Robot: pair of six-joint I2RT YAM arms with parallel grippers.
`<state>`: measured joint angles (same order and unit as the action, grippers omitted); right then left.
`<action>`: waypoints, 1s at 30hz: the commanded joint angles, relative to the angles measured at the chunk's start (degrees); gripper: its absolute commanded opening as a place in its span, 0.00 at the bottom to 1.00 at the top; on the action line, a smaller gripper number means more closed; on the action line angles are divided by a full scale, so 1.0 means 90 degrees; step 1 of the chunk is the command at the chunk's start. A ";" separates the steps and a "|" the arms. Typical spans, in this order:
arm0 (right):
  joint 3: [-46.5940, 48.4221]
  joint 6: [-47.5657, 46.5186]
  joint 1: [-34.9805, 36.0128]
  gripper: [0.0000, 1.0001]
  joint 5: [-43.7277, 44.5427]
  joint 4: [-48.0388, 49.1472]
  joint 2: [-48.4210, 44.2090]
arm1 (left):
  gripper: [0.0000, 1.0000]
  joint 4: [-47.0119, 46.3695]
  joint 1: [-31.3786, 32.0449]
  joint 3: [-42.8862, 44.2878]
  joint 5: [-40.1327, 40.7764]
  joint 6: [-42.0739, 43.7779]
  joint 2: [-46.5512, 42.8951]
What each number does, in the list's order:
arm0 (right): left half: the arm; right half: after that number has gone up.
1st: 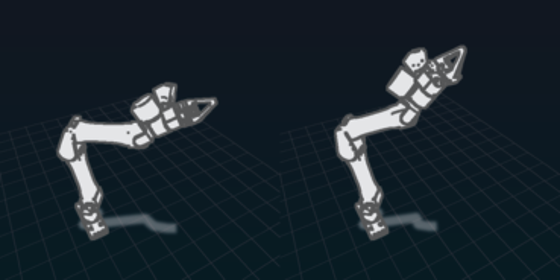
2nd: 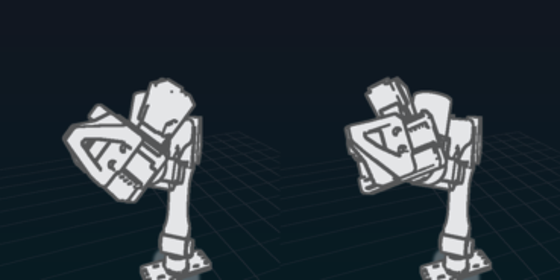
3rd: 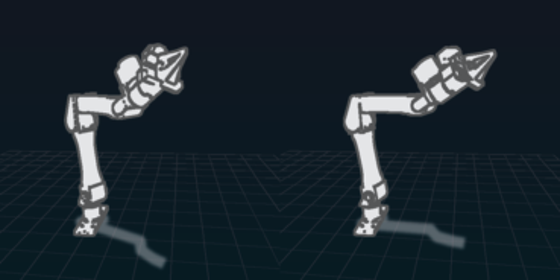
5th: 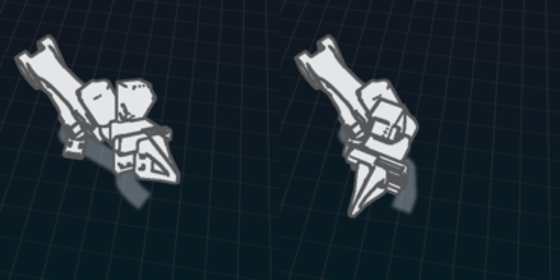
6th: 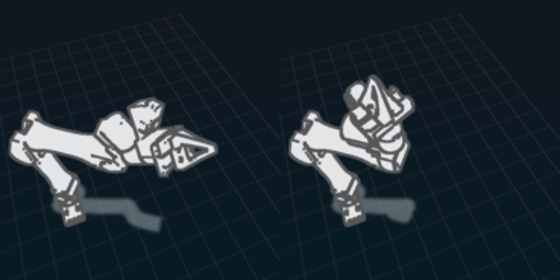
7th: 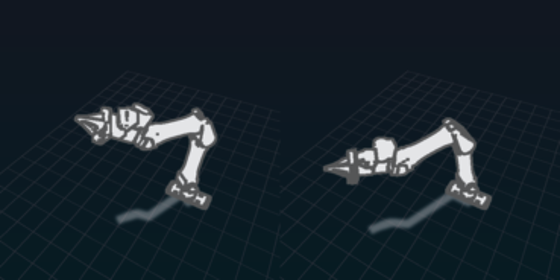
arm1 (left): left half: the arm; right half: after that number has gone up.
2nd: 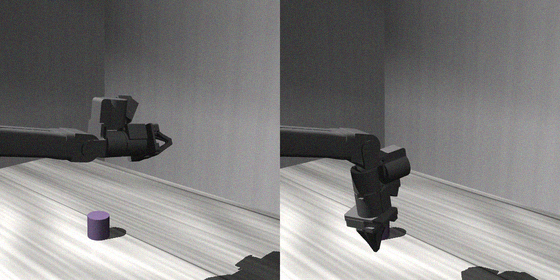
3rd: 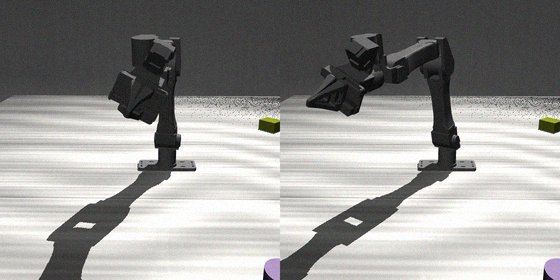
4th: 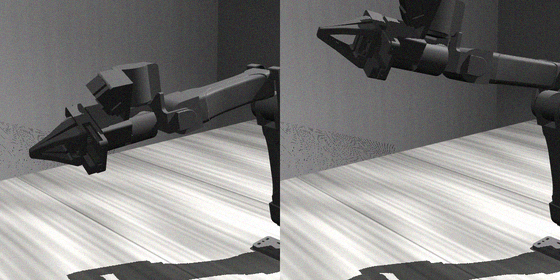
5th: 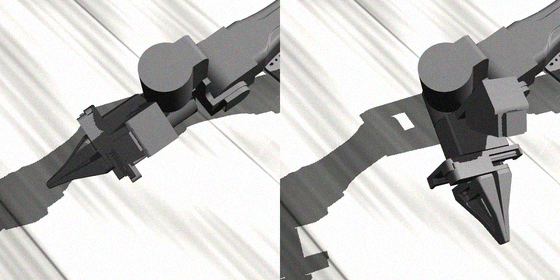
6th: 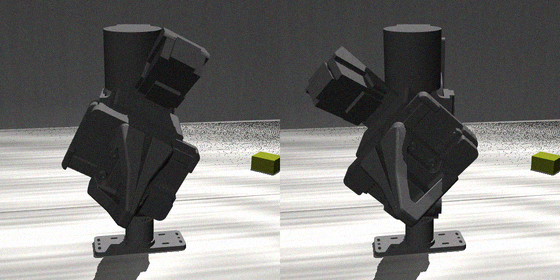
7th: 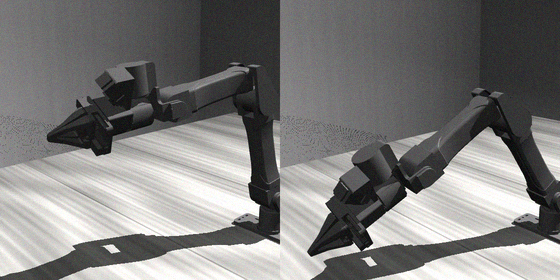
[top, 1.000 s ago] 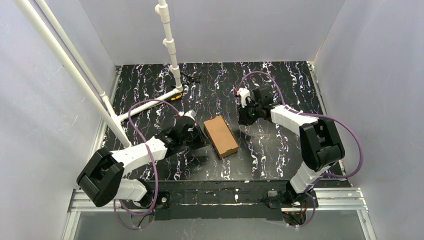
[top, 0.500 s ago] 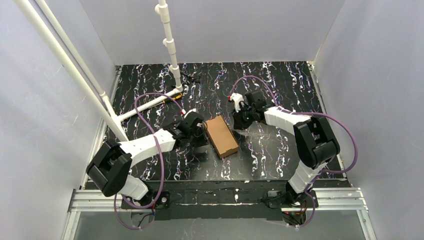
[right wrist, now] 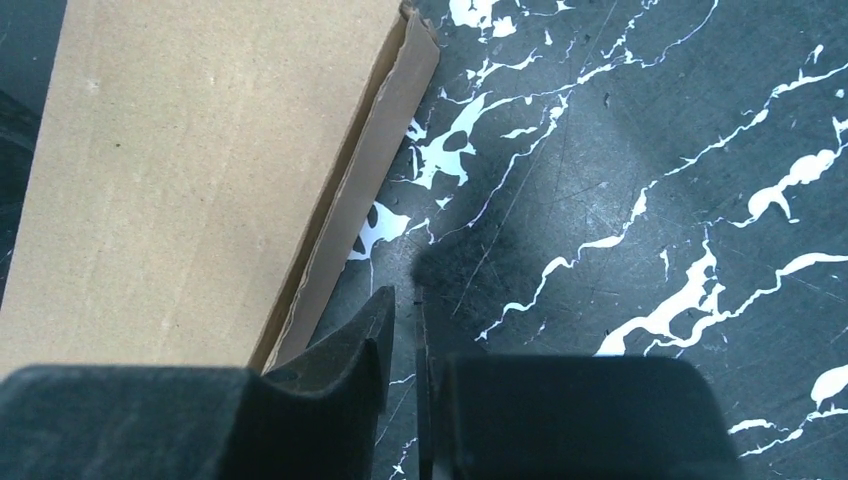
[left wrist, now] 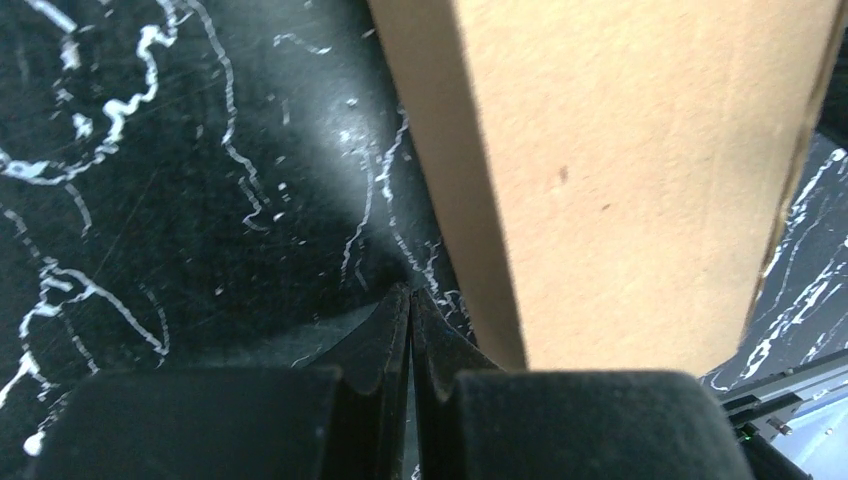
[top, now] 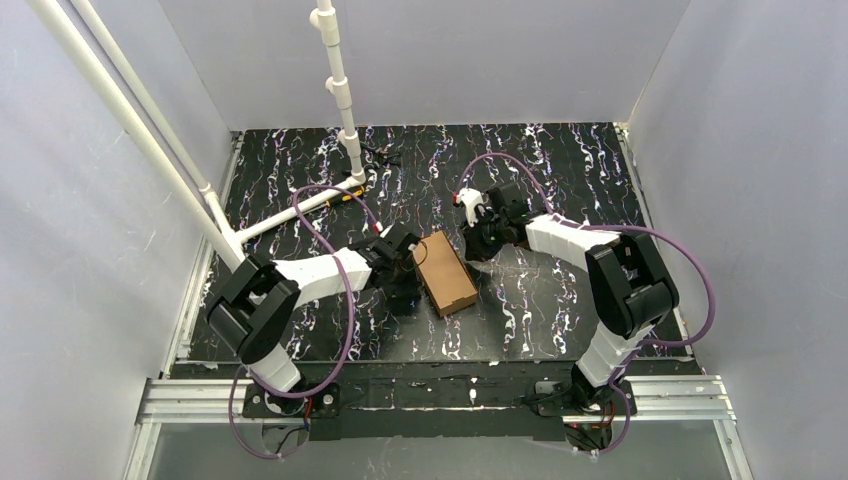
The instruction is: Fold the paper box
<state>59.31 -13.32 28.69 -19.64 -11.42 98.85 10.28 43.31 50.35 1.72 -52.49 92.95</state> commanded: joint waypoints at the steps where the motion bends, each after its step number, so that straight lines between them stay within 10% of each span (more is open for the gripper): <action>1: 0.0107 0.0004 0.0085 0.21 -0.0439 0.0009 -0.0298 | 0.00 -0.0103 0.0022 0.0458 -0.0080 0.0158 0.0095; 24: 0.1031 -0.0102 0.0189 0.20 -0.0668 -0.0695 -0.0995 | 0.00 0.0583 -0.0092 0.2840 -0.0655 0.0728 0.1608; 30: 0.1732 -0.0208 0.0889 0.20 -0.0556 -0.1161 -0.0343 | 0.00 0.0993 -0.0641 0.2099 -0.0279 0.0804 0.1266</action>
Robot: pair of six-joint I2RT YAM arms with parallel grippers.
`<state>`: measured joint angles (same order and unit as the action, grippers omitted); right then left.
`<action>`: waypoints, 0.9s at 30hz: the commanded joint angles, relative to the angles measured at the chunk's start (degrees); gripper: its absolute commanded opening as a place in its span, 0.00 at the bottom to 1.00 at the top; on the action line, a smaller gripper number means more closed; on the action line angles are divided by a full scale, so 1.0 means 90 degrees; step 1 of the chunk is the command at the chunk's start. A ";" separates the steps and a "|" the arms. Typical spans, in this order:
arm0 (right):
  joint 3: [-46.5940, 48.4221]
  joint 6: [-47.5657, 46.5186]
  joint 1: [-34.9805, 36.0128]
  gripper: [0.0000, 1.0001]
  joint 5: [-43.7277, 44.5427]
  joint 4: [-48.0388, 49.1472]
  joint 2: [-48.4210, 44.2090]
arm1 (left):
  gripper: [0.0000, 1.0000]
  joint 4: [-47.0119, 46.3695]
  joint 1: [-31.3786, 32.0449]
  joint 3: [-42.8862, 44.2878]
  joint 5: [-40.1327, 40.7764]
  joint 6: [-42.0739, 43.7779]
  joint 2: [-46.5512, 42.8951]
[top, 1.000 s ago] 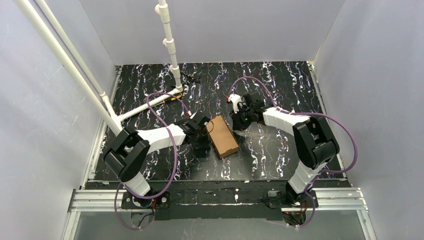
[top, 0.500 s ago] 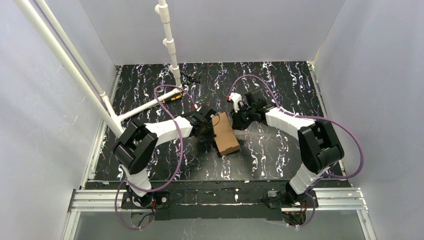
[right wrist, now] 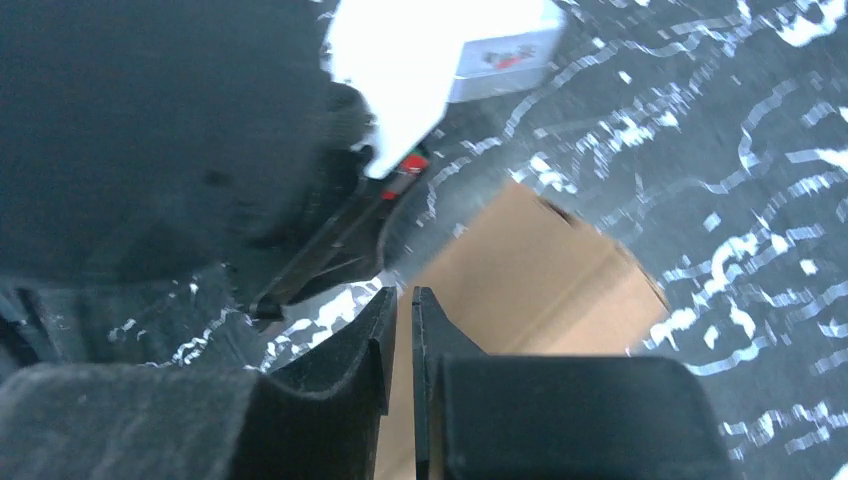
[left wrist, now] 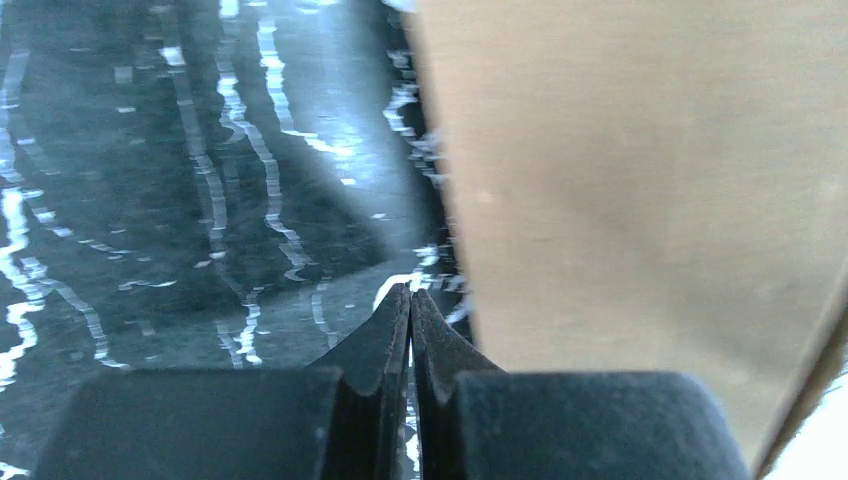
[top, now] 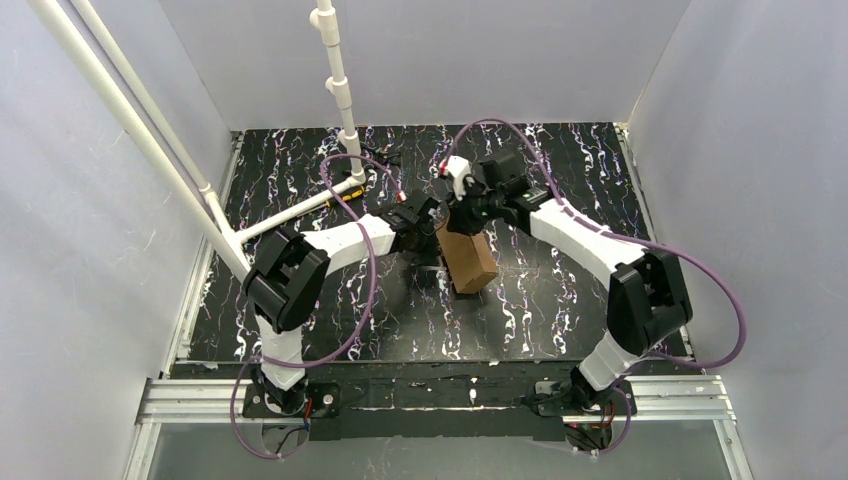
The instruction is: Fold the paper box
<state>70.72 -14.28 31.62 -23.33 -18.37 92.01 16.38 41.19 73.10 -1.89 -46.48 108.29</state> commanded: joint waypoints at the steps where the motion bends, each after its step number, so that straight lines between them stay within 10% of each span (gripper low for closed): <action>1: 0.0561 -0.0086 0.0725 0.20 -0.0155 -0.0455 0.0564 | 0.00 0.0282 -0.0474 -0.0648 0.0122 0.0164 -0.0579; 11: 0.1028 -0.0519 0.0152 0.24 -0.0623 -0.1146 0.0583 | 0.03 -0.0810 -0.0599 -0.2489 -0.0459 0.0529 -0.2453; 18: -0.1672 0.0559 -0.1915 0.88 -0.1063 0.1256 -0.0999 | 0.24 -0.2615 -0.0597 -0.2710 -0.1976 0.0010 -0.2148; 27: -0.1949 0.2364 -0.2653 0.83 -0.1727 0.2204 0.0297 | 0.32 -0.3295 -0.0350 -0.1404 -0.2290 -0.0783 -0.0491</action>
<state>53.65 3.05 7.88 -35.88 -3.64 92.77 -12.56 37.52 57.67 -21.45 -51.66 101.47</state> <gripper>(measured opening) 0.859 0.335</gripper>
